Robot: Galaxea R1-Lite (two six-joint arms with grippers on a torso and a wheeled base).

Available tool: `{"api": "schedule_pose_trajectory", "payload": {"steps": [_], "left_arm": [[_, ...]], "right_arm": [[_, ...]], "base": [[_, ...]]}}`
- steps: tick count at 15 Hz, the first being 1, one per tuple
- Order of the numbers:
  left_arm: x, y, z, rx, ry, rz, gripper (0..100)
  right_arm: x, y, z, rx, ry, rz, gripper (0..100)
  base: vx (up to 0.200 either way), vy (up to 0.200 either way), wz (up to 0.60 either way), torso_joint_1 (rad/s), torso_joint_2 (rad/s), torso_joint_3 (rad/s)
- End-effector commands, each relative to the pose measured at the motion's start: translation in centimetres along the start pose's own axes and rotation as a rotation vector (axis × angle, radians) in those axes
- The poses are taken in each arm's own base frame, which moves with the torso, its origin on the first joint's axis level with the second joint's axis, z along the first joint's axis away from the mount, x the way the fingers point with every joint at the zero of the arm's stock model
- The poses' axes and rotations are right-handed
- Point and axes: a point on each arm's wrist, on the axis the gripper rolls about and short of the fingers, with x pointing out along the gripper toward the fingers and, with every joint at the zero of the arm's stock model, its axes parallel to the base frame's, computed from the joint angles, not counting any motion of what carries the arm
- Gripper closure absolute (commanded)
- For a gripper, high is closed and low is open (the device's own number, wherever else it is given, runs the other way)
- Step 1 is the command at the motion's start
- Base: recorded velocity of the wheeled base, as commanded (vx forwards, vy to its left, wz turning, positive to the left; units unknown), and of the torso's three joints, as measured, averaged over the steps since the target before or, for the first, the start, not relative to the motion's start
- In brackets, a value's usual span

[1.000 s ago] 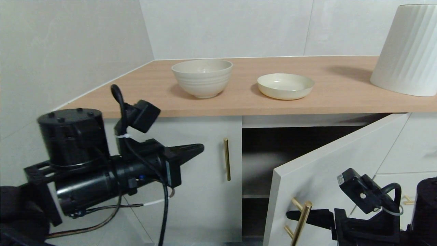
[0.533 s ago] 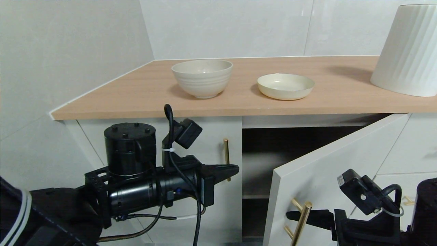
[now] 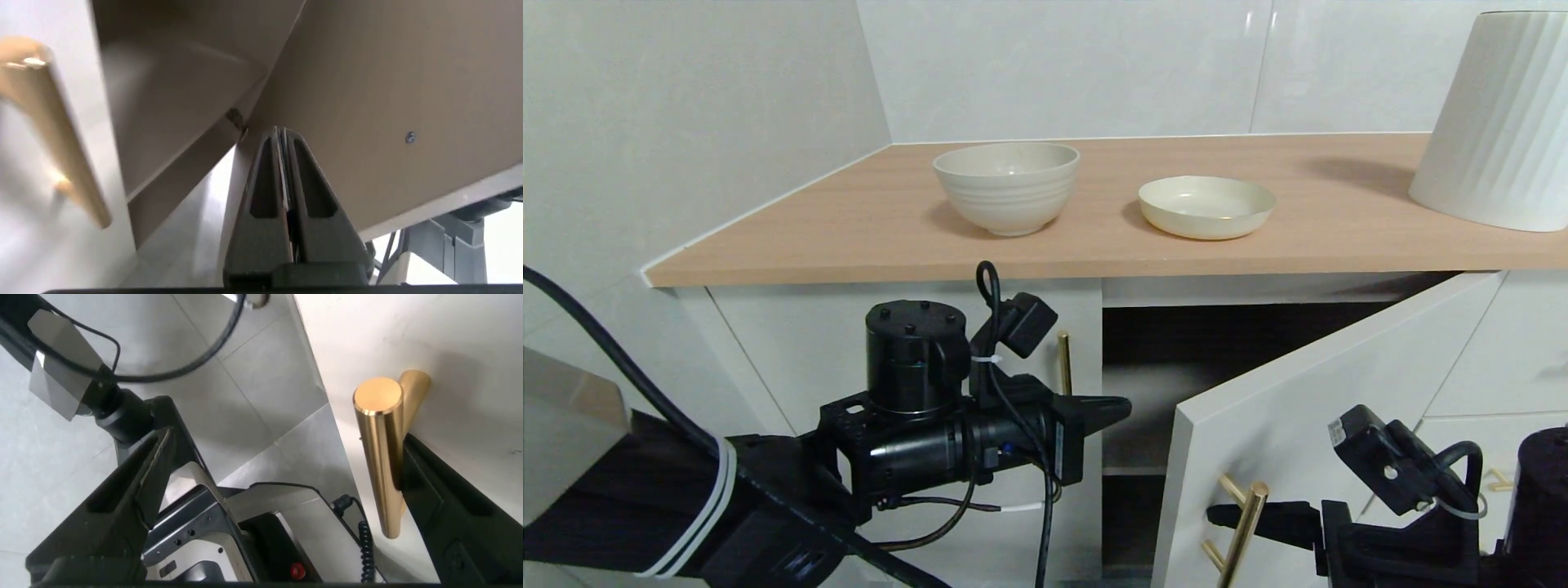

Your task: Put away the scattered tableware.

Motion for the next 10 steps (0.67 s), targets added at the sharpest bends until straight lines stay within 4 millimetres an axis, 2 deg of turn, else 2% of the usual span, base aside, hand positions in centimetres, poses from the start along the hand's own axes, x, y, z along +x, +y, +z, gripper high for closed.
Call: {"api": "schedule_pose_trajectory", "payload": {"steps": [1,4,7,10], "left_arm": [[0.9,-0.2,-0.3,0.001,0.013,-0.014,100],[1.5,0.1,-0.7,-0.003,0.021,0.000,100],[2.7,-1.9,-0.9,-0.015,0.029,-0.038,100],[3.7,-3.0,-1.2,-0.005,0.033,-0.047,100]], "right_arm": [[0.1,-0.1,-0.1,0.004,0.007,-0.003,0],[0.1,-0.1,-0.1,0.004,0.009,-0.006,0],[0.0,-0.4,0.0,0.006,0.002,-0.020,0],[-0.1,-0.9,0.1,0.013,-0.006,-0.044,0]], "base": [[0.000,0.000,0.00,0.000,0.00,0.000],[0.000,0.000,0.00,0.000,0.00,0.000],[0.000,0.000,0.00,0.000,0.00,0.000],[0.000,0.000,0.00,0.000,0.00,0.000]]}}
